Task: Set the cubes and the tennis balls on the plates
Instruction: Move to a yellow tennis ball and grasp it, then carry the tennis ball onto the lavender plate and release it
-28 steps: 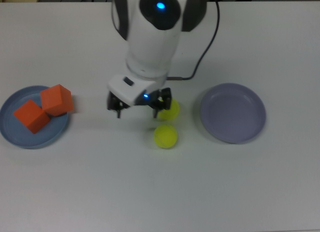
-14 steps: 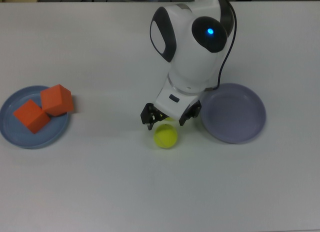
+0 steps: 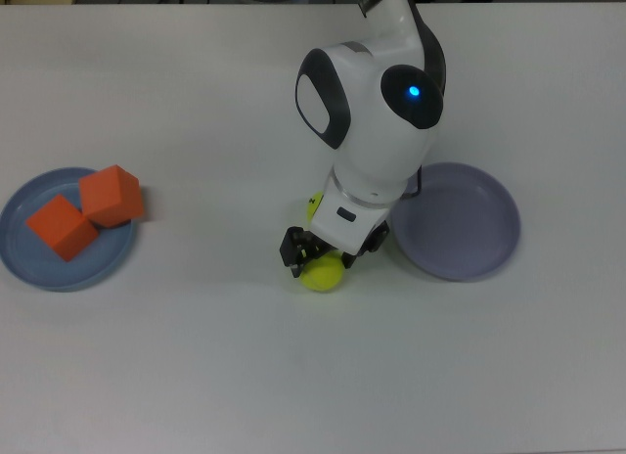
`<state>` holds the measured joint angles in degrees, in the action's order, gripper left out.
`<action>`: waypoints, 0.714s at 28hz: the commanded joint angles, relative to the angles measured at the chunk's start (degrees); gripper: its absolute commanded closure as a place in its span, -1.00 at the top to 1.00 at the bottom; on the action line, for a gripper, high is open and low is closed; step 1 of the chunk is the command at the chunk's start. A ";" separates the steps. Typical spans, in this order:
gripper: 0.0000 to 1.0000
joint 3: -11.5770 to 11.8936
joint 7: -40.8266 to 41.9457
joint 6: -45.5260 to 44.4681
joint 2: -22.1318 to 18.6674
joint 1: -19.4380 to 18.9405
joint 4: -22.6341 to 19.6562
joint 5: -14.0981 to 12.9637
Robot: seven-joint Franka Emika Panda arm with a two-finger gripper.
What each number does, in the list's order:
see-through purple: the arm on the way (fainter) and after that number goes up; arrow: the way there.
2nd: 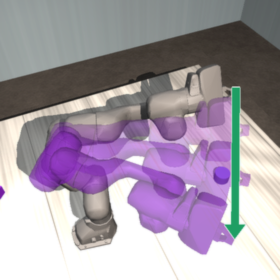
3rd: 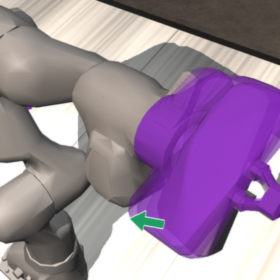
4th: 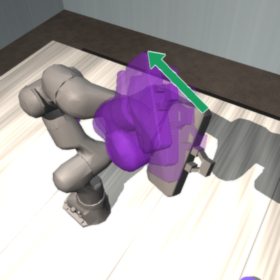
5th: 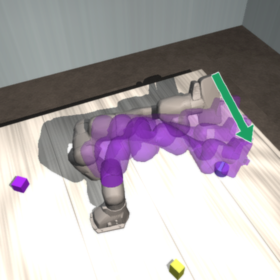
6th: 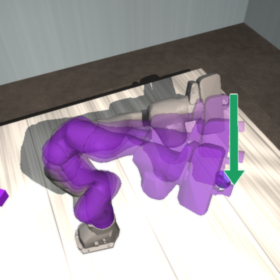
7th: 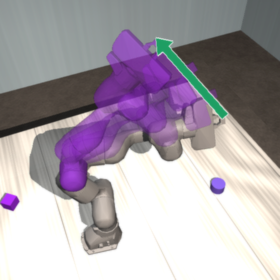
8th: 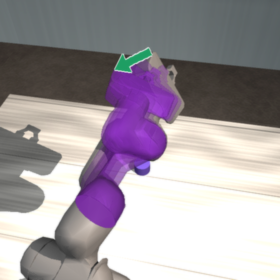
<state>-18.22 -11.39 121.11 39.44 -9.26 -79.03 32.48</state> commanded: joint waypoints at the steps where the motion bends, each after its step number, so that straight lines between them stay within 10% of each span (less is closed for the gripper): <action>1: -1.00 0.64 -1.71 1.41 -1.03 -0.76 -1.65 1.09; 11: -1.00 -0.23 -1.88 1.15 -2.70 -1.20 -1.12 -0.66; 20: -1.00 -6.12 -3.82 -2.80 -5.51 -1.91 -1.12 -1.46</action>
<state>-22.55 -12.94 121.07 36.57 -10.68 -78.36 32.05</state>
